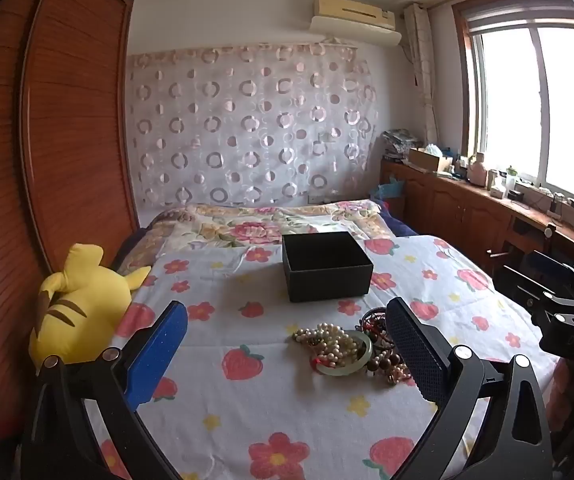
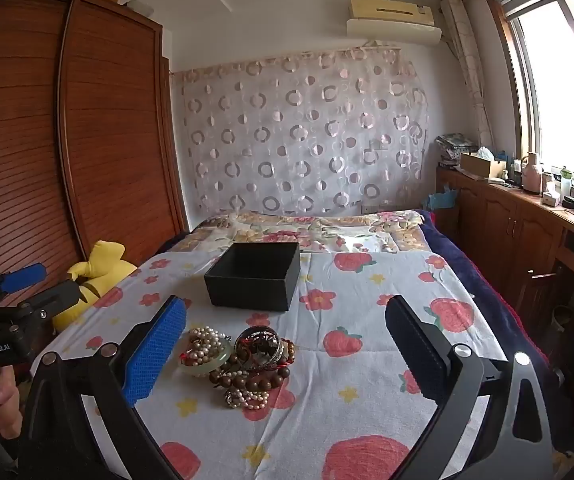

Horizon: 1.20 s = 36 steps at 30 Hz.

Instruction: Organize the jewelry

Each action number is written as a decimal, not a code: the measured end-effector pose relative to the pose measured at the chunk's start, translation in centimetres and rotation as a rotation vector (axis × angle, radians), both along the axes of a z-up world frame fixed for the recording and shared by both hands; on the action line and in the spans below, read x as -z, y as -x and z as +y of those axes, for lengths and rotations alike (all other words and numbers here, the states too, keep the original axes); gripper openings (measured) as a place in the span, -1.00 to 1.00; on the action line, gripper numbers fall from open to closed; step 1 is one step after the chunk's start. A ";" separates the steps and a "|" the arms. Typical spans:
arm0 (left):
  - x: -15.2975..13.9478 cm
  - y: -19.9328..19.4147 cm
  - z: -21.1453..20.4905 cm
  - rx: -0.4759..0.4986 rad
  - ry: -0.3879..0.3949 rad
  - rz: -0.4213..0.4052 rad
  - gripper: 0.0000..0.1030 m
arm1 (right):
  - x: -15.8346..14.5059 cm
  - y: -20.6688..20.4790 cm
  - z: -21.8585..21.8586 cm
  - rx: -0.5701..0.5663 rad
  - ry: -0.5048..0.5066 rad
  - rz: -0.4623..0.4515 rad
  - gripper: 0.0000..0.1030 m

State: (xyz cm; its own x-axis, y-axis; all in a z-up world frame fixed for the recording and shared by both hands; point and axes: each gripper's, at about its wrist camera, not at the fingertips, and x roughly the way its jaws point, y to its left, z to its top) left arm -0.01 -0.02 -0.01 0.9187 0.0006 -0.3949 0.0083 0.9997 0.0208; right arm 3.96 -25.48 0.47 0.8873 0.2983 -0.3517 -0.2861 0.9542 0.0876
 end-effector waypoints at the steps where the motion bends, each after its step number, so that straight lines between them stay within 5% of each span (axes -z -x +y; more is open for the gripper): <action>1: 0.0 0.0 0.0 0.000 0.006 0.004 0.86 | 0.0 0.0 0.0 0.000 -0.002 0.000 0.96; 36: -0.3 -0.1 0.6 0.000 0.015 -0.008 0.86 | 0.1 -0.2 -0.1 0.000 -0.008 0.000 0.96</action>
State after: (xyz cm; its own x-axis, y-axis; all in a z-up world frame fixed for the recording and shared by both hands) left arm 0.08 0.56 0.32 0.9220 -0.0049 -0.3872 0.0077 1.0000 0.0057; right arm 4.12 -25.59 0.34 0.8874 0.3012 -0.3489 -0.2862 0.9534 0.0952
